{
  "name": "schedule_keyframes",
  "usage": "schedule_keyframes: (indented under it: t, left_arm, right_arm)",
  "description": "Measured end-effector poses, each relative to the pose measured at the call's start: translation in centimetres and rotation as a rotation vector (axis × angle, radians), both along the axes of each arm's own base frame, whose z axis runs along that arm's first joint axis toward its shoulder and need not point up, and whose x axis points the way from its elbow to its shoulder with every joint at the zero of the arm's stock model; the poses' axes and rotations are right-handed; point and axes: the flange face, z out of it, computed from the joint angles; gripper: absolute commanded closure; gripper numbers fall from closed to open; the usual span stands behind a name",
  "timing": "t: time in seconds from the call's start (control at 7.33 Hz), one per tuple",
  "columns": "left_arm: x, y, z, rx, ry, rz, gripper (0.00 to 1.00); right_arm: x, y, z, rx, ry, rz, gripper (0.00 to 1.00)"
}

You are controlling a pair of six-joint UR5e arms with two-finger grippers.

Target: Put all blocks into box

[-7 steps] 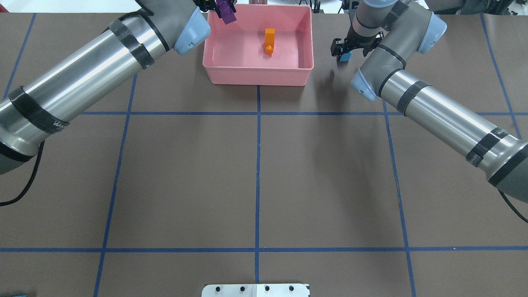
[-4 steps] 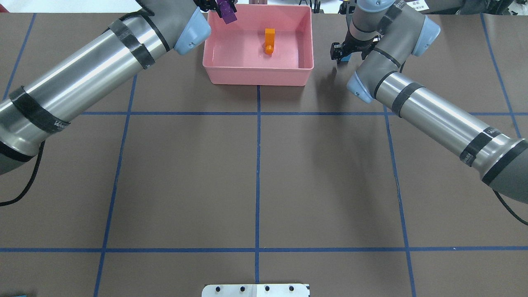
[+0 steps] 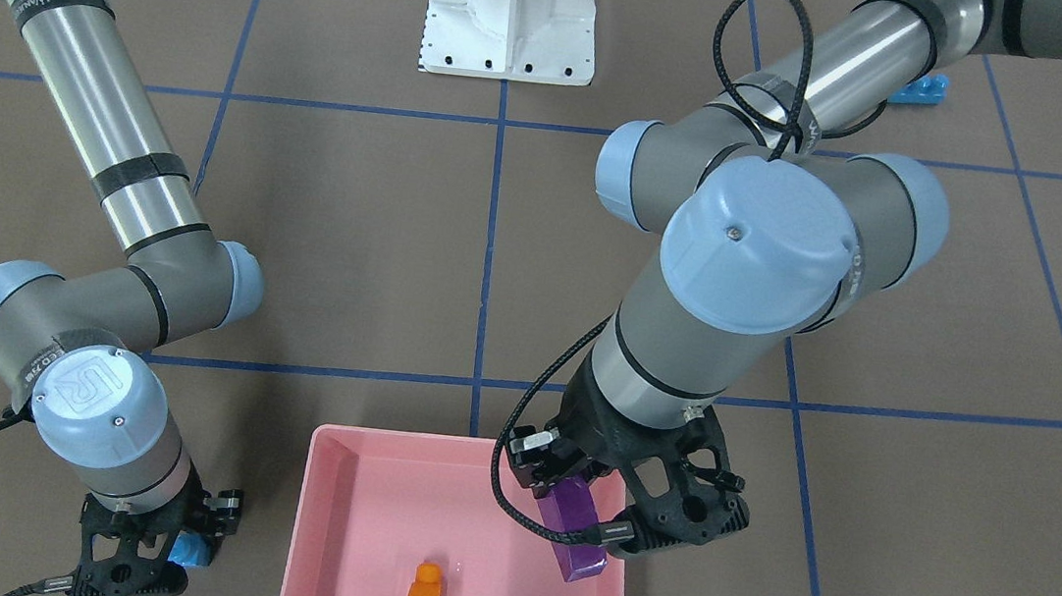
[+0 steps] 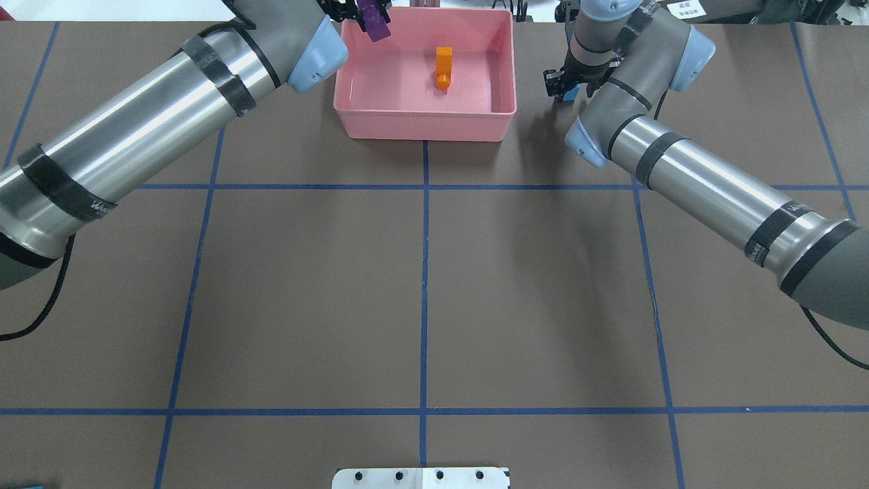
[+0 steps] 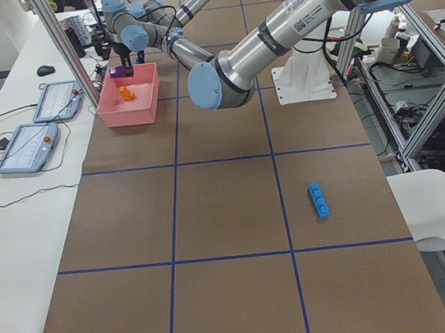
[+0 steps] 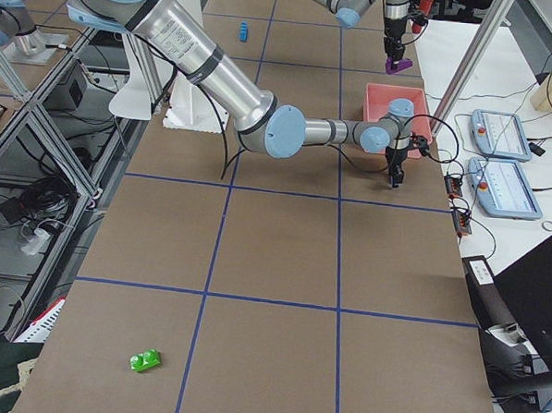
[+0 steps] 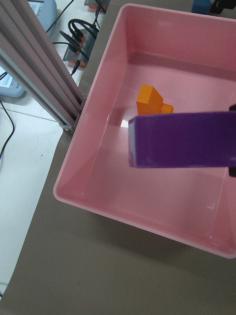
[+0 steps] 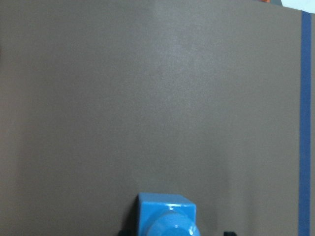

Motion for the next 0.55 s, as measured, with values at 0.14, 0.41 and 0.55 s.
schedule_keyframes:
  t: [0.14,0.41,0.55]
  left_arm:
    - [0.5,-0.5,0.7,0.011,-0.012,-0.017,1.00]
    - [1.7,-2.0,1.8,0.025,-0.019,-0.049,0.55]
    - [2.1,-2.7,1.9,0.027,-0.015,-0.059,0.01]
  right_arm:
    - [0.5,-0.4,-0.4,0.003,-0.004,0.006,1.00]
    - [3.0,-2.2,-2.4,0.012,-0.029,0.027,1.00]
    - [4.7,-3.2,-3.6,0.012,-0.054,0.033,1.00]
